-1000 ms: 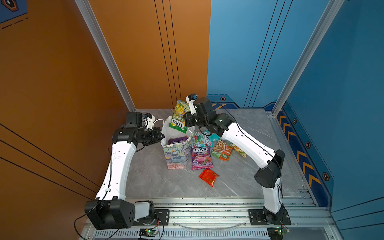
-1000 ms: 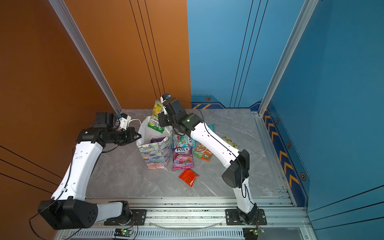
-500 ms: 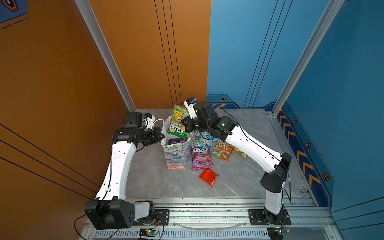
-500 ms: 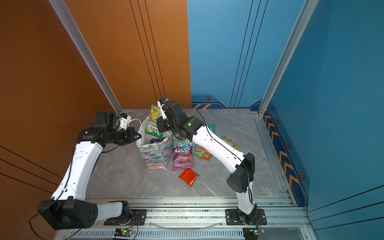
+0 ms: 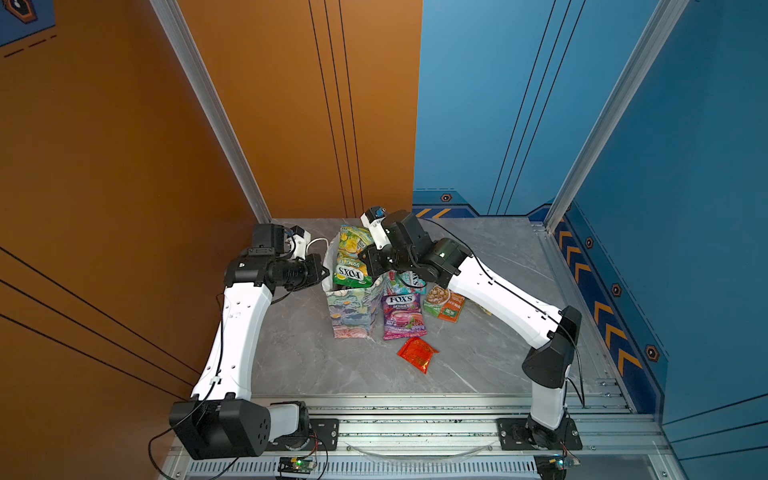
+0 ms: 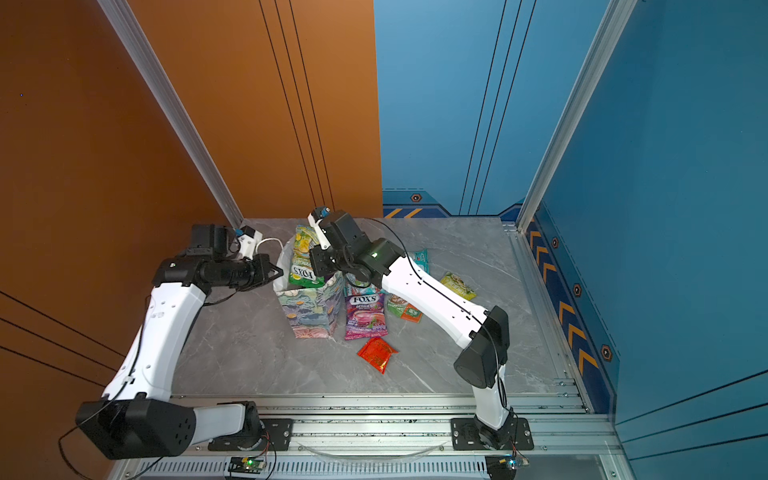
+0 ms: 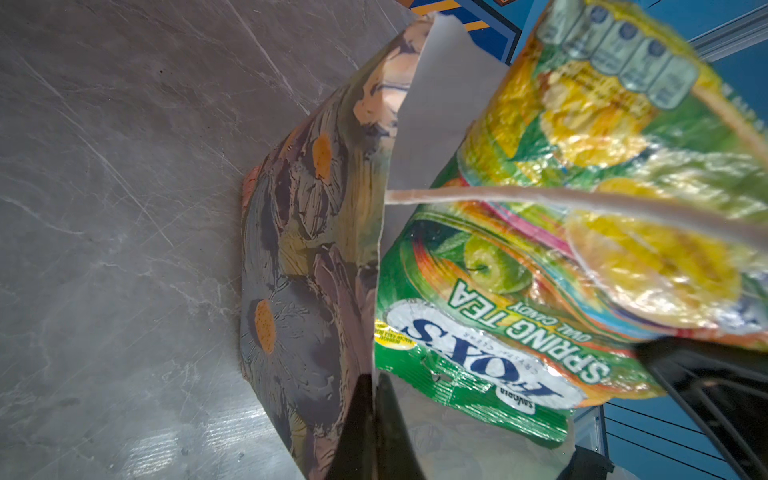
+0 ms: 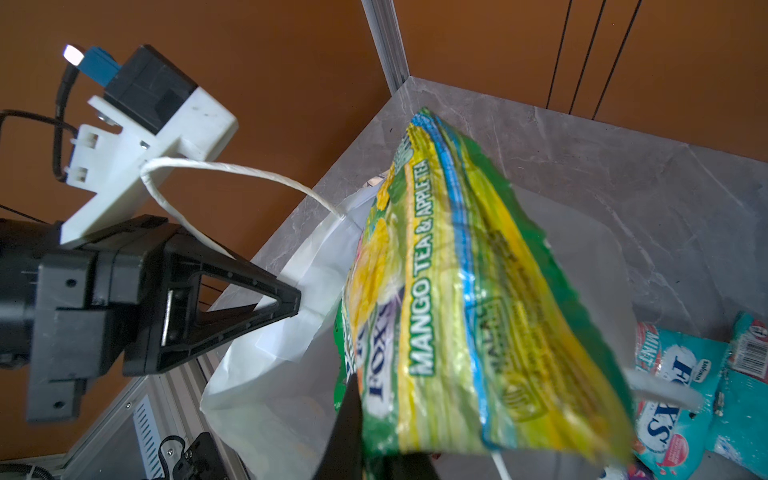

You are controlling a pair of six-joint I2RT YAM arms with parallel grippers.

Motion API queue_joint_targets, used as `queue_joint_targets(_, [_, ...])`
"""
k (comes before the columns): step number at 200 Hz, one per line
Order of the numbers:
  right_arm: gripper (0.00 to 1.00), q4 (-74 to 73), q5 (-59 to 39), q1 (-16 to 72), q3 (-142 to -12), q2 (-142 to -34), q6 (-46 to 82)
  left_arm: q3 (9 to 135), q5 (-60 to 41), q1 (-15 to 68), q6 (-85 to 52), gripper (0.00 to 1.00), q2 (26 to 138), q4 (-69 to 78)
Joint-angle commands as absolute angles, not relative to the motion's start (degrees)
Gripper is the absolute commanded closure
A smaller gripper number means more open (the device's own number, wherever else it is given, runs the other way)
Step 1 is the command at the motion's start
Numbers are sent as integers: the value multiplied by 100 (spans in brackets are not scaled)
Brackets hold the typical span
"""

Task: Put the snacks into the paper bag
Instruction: 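Lower the green bag into the paper bag and open the right gripper, then withdraw the right gripper back toward the snack pile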

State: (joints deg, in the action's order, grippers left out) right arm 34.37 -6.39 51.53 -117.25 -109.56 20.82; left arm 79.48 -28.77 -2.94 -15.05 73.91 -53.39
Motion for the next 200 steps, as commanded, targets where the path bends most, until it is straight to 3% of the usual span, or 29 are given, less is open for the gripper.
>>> queue_joint_targets(1, [100, 3419, -848, 5150, -11742, -10830, 2076, 7980, -3120, -272, -1556, 100, 7213, -5126])
queue_joint_targets(47, [100, 3422, -868, 5081, -11860, -10957, 2177, 7972, -3130, -268, -1560, 100, 7205, -5131])
queue_joint_targets(77, [52, 3419, -665, 4959, -11892, -10820, 2259, 7972, -3132, -272, -1556, 100, 7205, -5126])
queue_joint_targets(90, [43, 3374, -534, 4906, -11851, -10665, 2263, 7967, -3129, -277, -1556, 100, 7192, -5124])
queue_joint_targets(144, [39, 2489, -347, 4631, -10761, -9596, 2561, 7963, -3133, -290, -1547, 100, 7207, -5129])
queue_joint_targets(200, [36, 1887, -34, 4243, -8766, -8406, 3028, 7972, -3128, -308, -1542, 100, 7221, -5127])
